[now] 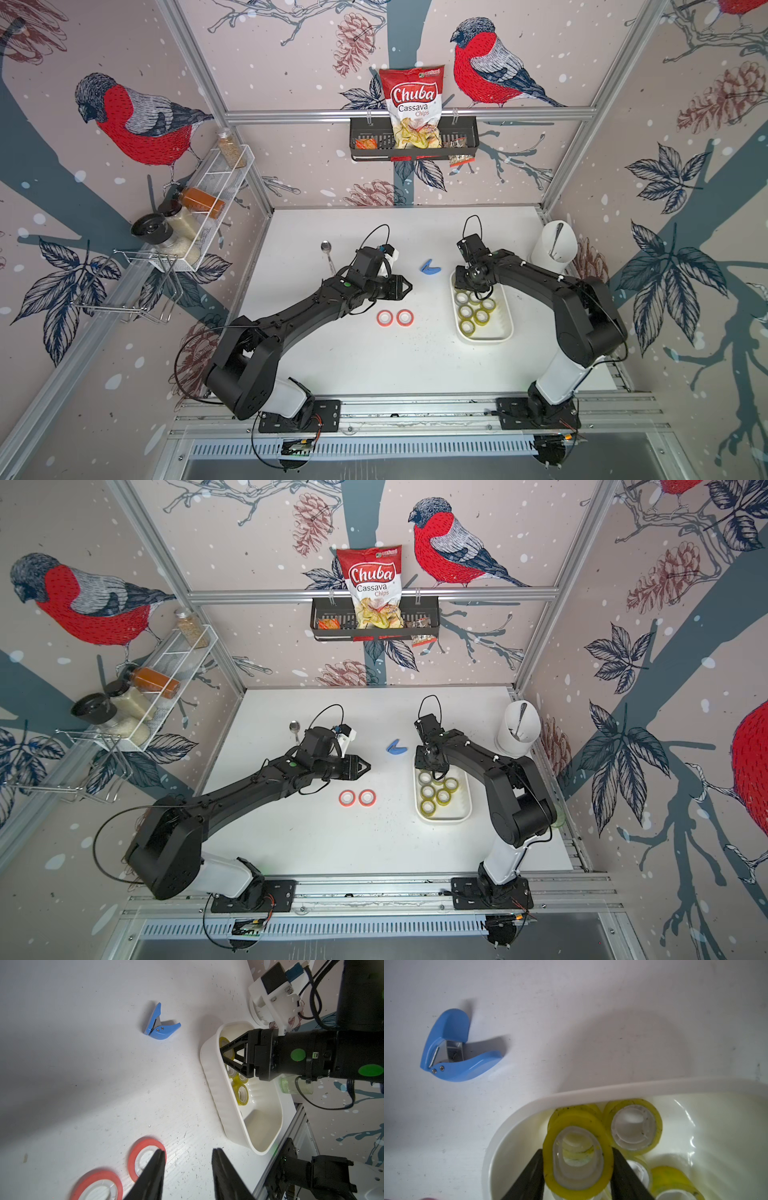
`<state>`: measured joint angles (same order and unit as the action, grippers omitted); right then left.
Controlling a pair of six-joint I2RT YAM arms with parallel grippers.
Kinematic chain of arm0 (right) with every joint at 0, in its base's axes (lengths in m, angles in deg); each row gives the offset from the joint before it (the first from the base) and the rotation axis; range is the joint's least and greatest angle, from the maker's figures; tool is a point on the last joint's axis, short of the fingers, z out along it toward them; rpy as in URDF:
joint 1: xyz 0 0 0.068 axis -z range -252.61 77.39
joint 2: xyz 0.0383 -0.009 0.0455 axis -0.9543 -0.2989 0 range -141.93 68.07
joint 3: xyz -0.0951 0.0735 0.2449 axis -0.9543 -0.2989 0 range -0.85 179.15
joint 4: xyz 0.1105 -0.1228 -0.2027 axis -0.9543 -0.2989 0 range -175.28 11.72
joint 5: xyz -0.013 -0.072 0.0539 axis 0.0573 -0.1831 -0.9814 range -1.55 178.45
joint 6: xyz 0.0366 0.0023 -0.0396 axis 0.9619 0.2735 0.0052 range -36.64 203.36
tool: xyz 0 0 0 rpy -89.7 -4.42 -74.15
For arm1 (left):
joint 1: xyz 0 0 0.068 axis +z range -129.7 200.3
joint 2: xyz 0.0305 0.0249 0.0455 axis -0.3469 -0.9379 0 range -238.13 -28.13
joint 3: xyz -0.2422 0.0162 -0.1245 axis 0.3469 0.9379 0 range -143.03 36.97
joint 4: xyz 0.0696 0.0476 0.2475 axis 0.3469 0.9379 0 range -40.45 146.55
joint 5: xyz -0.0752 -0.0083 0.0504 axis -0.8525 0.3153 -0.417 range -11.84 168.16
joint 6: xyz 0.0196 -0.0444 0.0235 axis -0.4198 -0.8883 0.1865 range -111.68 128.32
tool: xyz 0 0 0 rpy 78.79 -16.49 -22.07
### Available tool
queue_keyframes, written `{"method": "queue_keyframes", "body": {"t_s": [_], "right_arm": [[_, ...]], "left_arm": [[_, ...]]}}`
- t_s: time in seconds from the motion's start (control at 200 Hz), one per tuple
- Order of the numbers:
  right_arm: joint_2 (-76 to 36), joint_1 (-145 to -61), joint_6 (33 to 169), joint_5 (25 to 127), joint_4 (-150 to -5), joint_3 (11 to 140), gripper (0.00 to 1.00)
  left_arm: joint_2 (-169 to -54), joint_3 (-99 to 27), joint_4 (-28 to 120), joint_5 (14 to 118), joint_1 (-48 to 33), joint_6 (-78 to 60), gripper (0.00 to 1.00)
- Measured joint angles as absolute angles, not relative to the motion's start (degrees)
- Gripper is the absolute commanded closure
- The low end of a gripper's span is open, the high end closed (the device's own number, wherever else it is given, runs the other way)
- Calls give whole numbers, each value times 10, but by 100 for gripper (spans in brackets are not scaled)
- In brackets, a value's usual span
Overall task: Put the transparent tape into the storage box
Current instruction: Place the tape in the storage box.
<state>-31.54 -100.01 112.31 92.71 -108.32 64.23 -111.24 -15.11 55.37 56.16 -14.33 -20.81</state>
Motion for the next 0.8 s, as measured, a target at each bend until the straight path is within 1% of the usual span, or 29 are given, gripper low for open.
{"method": "queue_keyframes", "body": {"t_s": [0.09, 0.225, 0.415, 0.545, 0.61, 0.8], "right_arm": [[-321, -1001, 1130, 925, -1082, 645, 41], [-320, -1002, 1133, 923, -1083, 646, 35], [-271, -1009, 1145, 926, -1090, 642, 35], [-222, -1022, 1147, 928, -1104, 642, 37], [-200, -1028, 1139, 927, -1109, 644, 39], [-166, -1038, 1102, 907, -1120, 652, 40]], "left_arm": [[-1110, -150, 557, 568, -143, -206, 57], [-1106, -148, 565, 571, -143, -202, 58], [-1099, -146, 567, 573, -141, -202, 58], [-1087, -139, 572, 574, -137, -202, 57], [-1080, -133, 576, 574, -133, -201, 58], [-1061, -108, 586, 585, -120, -199, 57]]}}
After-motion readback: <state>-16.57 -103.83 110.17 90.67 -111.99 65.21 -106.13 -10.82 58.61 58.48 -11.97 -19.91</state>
